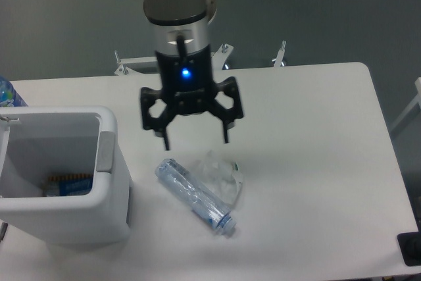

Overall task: Open the trash can
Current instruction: 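Raise the gripper away from the opened trash can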

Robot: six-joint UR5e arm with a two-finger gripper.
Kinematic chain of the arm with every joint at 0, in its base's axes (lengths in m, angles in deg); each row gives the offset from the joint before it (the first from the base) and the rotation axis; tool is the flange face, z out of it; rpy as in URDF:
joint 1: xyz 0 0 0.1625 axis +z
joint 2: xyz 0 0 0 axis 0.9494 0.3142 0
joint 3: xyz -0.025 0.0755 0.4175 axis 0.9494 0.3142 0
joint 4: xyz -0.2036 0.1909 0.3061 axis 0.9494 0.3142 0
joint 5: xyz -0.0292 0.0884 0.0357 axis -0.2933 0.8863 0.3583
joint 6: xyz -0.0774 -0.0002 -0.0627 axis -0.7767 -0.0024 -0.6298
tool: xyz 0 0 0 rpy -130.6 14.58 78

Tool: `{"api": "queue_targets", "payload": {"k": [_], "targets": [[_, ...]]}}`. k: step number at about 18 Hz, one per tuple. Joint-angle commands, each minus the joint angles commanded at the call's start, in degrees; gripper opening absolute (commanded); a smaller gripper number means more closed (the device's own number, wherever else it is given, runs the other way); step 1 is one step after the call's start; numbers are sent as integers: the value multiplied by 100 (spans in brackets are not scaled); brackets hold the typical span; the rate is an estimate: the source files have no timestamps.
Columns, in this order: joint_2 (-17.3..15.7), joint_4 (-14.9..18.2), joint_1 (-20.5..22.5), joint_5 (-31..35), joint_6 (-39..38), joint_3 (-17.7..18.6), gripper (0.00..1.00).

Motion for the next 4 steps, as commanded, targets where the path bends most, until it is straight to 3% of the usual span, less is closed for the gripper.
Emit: {"api": "queue_targets", "payload": {"k": [4], "targets": [[-53,510,176,80,782,0,100]]}}
